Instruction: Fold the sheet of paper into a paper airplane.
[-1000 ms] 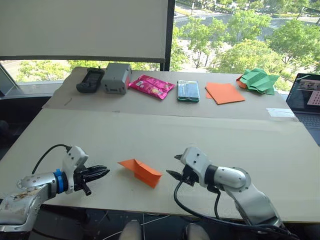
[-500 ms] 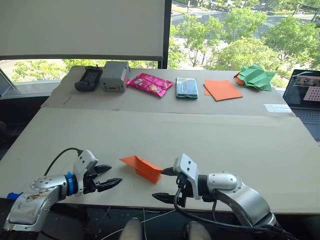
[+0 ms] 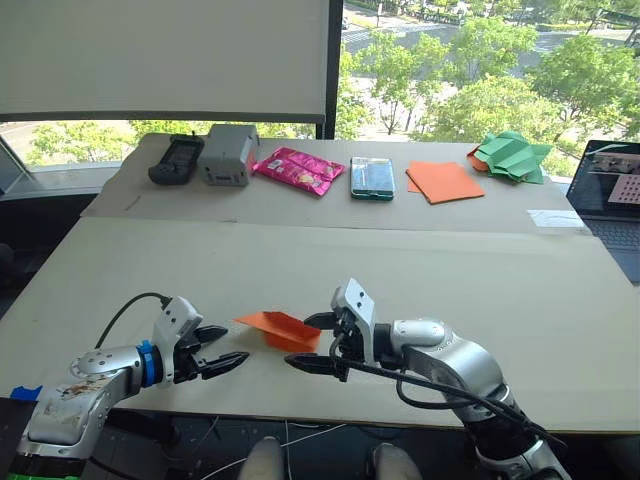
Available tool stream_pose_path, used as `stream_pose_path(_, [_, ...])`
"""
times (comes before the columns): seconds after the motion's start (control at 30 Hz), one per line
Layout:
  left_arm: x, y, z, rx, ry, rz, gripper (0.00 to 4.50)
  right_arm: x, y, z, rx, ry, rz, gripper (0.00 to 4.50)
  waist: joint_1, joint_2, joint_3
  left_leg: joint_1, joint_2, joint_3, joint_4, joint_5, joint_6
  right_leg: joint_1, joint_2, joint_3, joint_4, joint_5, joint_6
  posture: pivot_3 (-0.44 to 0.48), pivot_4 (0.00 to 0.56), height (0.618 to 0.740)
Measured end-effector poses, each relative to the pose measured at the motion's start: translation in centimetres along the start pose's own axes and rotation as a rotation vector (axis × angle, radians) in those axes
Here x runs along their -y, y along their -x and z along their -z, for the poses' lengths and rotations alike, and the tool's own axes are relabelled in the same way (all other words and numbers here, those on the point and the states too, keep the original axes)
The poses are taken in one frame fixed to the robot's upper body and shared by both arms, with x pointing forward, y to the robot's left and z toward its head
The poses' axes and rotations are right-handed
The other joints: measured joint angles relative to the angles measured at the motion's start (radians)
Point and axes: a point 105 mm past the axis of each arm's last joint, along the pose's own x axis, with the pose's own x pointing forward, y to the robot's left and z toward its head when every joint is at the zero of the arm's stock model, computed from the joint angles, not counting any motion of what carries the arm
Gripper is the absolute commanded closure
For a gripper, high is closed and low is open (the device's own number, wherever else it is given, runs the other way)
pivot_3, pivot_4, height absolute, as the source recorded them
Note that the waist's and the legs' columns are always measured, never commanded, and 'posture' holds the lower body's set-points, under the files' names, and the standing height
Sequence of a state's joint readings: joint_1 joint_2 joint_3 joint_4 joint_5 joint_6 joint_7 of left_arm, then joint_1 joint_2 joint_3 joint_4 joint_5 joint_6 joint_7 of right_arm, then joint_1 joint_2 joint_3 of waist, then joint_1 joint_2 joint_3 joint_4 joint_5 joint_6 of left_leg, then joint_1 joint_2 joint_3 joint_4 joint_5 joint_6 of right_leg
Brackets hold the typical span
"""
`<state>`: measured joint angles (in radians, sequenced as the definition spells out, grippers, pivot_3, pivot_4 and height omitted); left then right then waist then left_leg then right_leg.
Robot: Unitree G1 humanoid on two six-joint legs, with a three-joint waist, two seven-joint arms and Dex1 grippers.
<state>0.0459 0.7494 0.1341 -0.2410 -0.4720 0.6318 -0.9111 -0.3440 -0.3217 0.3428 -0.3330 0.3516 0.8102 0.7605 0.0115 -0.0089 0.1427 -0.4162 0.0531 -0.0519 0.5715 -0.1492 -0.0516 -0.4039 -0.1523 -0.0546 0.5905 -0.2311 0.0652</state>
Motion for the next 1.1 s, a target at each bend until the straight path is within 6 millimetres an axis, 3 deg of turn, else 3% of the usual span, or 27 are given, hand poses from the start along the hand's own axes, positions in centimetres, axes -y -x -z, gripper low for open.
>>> stream_pose_path(0.3, [0.1,-0.4,-0.2,0.011,-0.005,-0.003,0.33,2.1,-0.8,0.0,0.012,-0.035,0.06,0.0,0.0,0.0,0.0,0.001,0.0,0.0,0.0,0.0,0.0,0.0,0.0,0.0,0.004,0.0,0.0,0.0,0.15,0.702])
stream_pose_path(0.6, [0.3,-0.5,-0.5,0.012,-0.016,-0.001,0.33,4.1,0.4,-1.0,0.041,-0.026,0.142,0.0,0.0,0.0,0.0,0.001,0.0,0.0,0.0,0.0,0.0,0.001,0.001,0.001,0.004,0.0,0.0,0.0,0.15,0.702])
stream_pose_path(0.8, [0.3,-0.5,-0.5,0.012,-0.017,-0.006,0.33,2.2,0.7,-3.7,0.057,0.3,0.172,0.0,0.0,0.0,0.0,0.002,0.0,0.0,0.0,0.0,0.0,0.001,0.001,0.002,0.004,0.0,0.0,0.0,0.15,0.702])
stream_pose_path(0.93, [0.4,-0.6,-0.5,0.014,-0.012,-0.002,0.33,0.9,-0.4,-2.8,0.006,0.436,0.171,0.0,-0.001,0.0,-0.001,0.002,0.0,0.0,0.0,0.0,0.0,0.001,0.001,0.002,0.004,0.0,0.0,0.0,0.15,0.702])
stream_pose_path(1.1, [0.6,-0.5,-0.3,0.013,0.0,0.005,0.28,1.2,-0.7,-2.4,-0.015,0.487,0.208,1.54,0.001,-0.001,-0.001,0.002,0.0,0.0,0.001,0.0,0.0,0.001,0.001,0.002,0.004,0.0,0.0,0.0,0.15,0.702])
